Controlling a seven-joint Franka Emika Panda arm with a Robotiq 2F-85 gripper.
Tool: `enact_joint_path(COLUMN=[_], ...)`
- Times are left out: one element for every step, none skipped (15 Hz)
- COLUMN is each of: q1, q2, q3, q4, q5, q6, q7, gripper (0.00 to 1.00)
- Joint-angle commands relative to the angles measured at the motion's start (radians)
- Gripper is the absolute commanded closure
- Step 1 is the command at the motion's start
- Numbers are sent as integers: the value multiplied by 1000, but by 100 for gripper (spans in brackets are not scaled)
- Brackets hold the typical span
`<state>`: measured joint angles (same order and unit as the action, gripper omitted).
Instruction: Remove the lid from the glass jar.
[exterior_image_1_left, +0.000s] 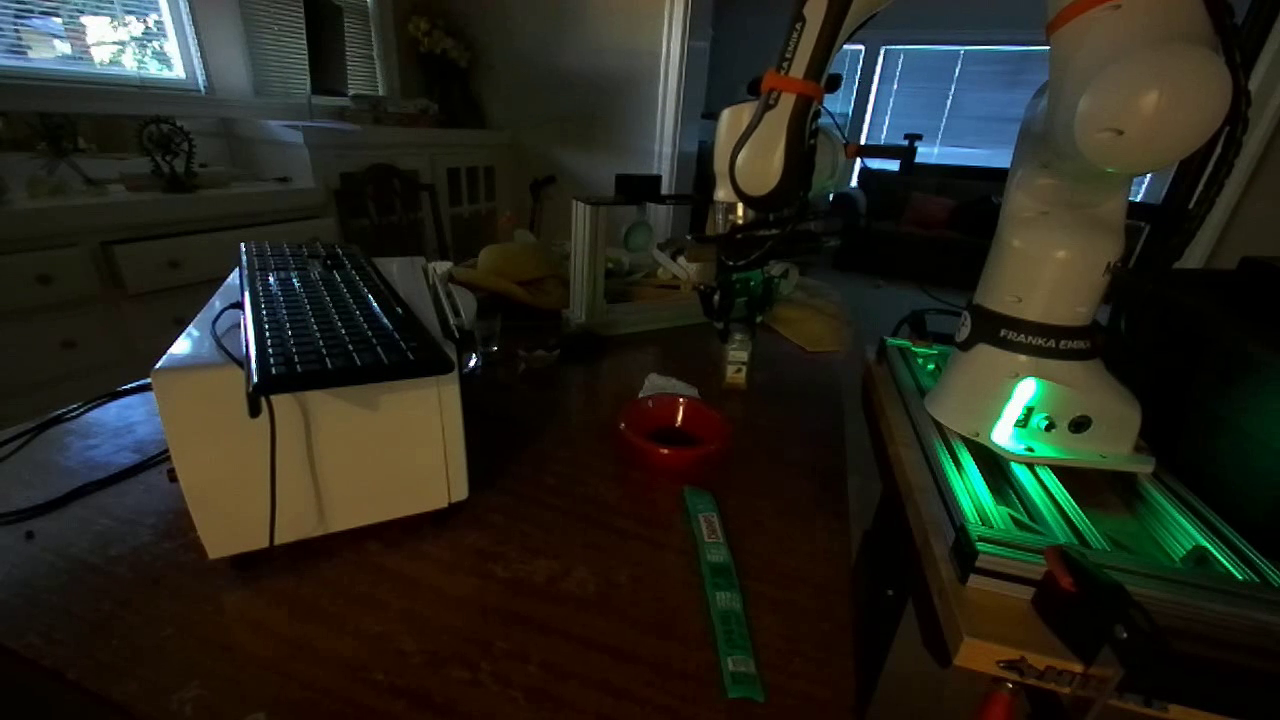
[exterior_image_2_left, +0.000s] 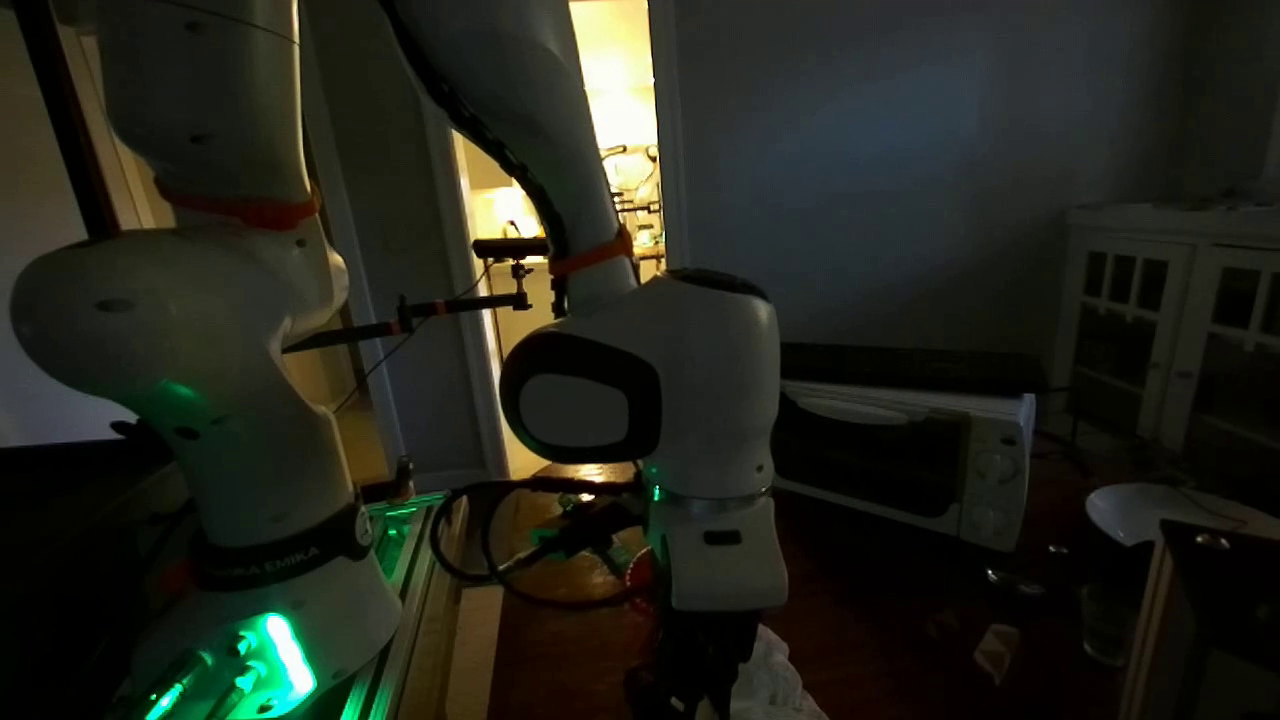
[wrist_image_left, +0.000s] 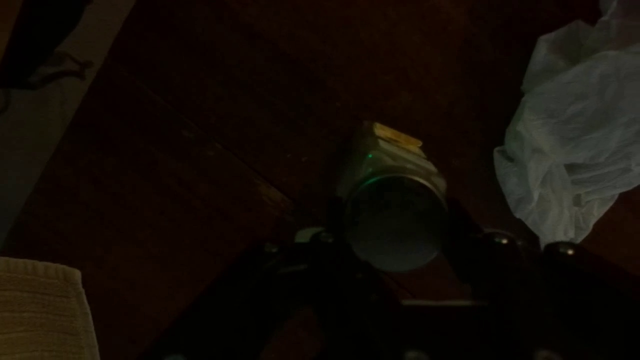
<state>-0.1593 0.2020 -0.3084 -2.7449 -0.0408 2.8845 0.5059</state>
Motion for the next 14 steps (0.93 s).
enact_joint_path(q1=[17, 16, 16, 15, 18, 17, 16, 15, 14, 8, 8, 8, 6, 4], q2=[7, 5, 2, -10, -15, -13, -11, -13, -21, -23, -27, -29, -33, -37], q3=[-18, -18, -19, -22, -27, -26, -26, -26, -25, -18, -20, -20, -18, -17], q4=[3, 4, 5, -8, -15, -12, -9, -9, -13, -11, -9, -10, -10, -10], q5=[27, 29, 29, 28, 22, 25, 25, 26, 26, 36, 35, 39, 43, 45], q6=[18, 18, 16, 18, 21, 20, 19, 17, 16, 10, 8, 6, 4, -1], q7=[-35, -38, -42, -49, -49, -53, -56, -60, -65, -75, -79, -84, -92, -98], gripper=[50, 47, 48, 46, 46, 47, 71, 71, 77, 72, 77, 77, 77, 77])
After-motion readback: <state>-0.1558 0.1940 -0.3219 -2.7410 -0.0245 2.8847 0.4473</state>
